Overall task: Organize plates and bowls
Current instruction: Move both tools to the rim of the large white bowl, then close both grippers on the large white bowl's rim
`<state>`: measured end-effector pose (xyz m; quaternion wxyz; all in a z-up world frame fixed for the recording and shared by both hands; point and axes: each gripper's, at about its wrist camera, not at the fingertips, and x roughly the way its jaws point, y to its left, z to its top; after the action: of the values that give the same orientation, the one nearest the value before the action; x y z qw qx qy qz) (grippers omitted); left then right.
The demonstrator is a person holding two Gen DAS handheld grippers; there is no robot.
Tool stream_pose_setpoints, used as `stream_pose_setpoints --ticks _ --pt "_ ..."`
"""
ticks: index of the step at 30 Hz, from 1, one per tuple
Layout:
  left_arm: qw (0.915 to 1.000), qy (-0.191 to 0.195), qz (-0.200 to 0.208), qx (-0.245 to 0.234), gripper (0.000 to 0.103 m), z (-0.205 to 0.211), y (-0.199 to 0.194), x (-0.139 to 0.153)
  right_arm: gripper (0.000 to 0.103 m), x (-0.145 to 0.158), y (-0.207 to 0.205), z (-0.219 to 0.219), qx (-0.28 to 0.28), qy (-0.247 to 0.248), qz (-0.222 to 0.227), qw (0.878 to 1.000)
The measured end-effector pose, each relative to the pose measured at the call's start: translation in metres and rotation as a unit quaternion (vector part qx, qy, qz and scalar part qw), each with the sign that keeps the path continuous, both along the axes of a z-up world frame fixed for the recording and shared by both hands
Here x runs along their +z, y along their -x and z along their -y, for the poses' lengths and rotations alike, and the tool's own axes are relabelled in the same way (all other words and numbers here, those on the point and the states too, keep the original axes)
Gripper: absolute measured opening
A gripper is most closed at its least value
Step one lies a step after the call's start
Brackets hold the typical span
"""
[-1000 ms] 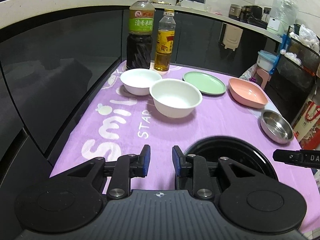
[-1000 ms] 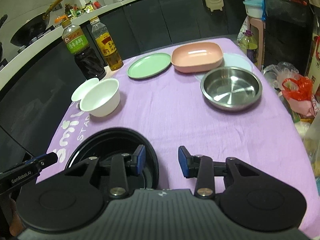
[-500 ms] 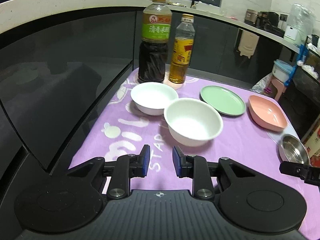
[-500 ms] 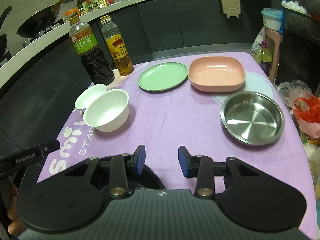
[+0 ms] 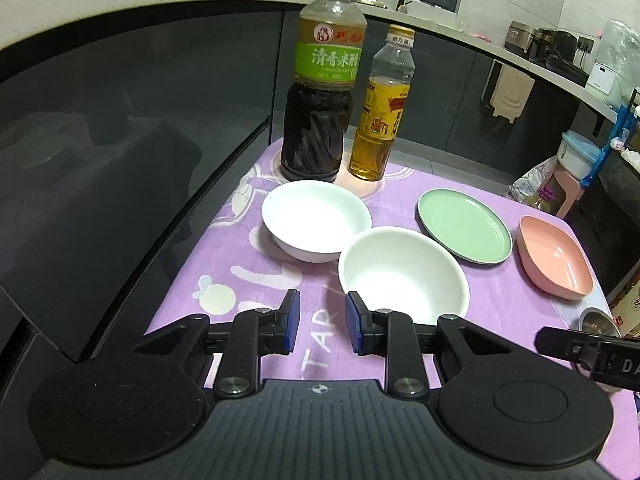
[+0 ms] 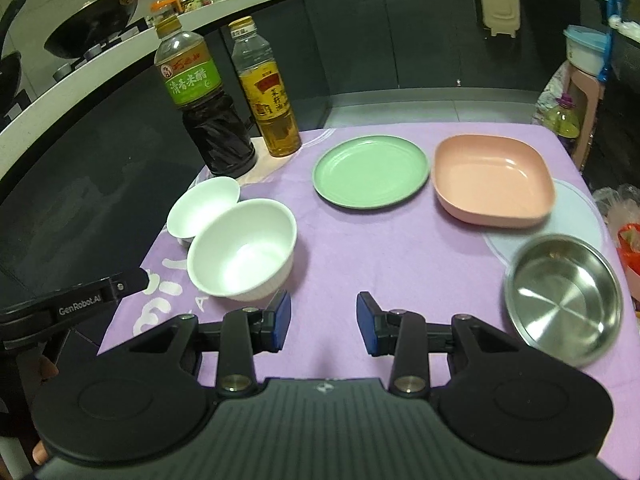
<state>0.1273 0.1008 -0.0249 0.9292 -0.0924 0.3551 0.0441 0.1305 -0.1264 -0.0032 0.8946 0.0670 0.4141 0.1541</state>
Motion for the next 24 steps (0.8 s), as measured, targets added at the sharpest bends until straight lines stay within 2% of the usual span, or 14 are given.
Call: stream_pose_setpoints --ticks 19,24 --pt "0.9987 0.003 -0.045 -0.024 0.023 0.009 -0.050 -0.031 0.039 -0.032 -0.062 -0.040 0.039 0.004 -0.054 0.998" --pt "0.9981 0.009 -0.053 -0.031 0.022 0.011 -0.060 -0.040 0.038 -0.040 -0.072 -0.050 0.043 0.018 -0.052 0.998"
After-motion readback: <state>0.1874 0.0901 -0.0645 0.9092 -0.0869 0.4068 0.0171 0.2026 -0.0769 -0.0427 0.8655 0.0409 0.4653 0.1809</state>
